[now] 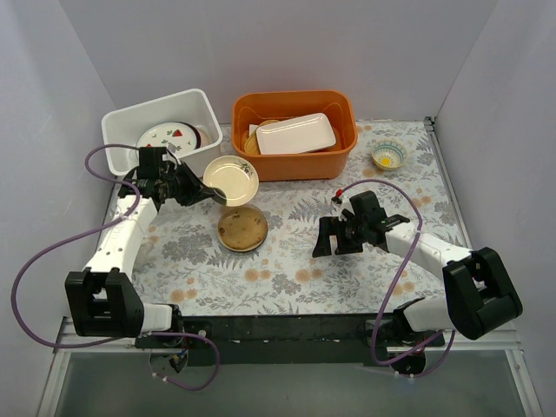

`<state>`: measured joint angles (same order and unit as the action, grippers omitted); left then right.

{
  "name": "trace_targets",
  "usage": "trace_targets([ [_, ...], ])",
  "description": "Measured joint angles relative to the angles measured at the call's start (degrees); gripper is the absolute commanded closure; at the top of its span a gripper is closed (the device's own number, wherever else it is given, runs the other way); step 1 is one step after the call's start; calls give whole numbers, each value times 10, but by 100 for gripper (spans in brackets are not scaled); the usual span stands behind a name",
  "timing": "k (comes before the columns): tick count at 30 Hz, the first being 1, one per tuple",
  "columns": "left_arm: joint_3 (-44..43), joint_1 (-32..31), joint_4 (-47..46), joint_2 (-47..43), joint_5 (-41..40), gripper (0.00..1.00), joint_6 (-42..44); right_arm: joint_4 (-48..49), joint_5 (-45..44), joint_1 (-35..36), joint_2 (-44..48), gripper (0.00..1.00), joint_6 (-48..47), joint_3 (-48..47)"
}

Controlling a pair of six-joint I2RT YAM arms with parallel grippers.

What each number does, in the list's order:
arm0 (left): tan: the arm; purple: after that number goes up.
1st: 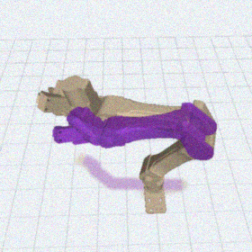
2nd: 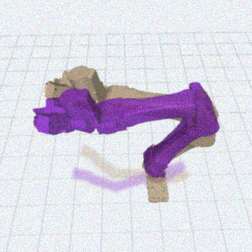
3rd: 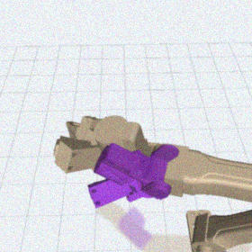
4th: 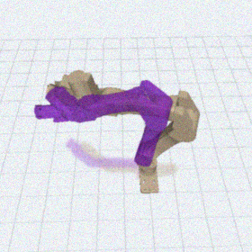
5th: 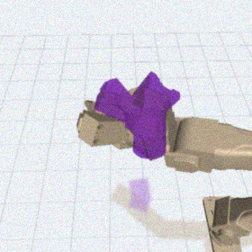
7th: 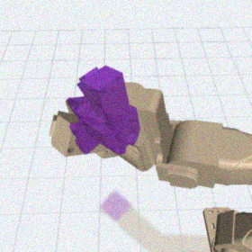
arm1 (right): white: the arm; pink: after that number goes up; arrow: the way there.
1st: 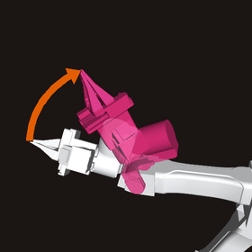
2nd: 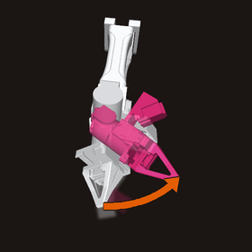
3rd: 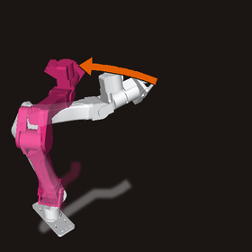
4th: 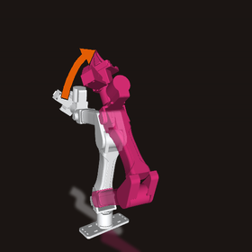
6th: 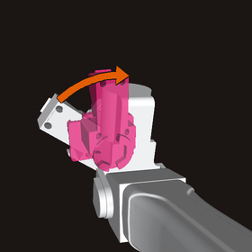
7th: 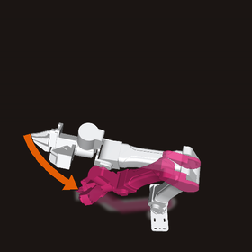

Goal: Place the plates into the plastic bin on the countertop
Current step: Place the plate in the plastic bin.

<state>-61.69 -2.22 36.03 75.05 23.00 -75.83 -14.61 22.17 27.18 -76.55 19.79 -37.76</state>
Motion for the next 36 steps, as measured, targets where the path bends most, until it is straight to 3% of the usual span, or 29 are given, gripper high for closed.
trace_targets([
  [20,-191,13,22,135,4,100,0,2,-2,12,-1,2,6,-8],
  [36,-321,142,31,249,58,100,0,2,-11,27,-26,2,11,-9],
])
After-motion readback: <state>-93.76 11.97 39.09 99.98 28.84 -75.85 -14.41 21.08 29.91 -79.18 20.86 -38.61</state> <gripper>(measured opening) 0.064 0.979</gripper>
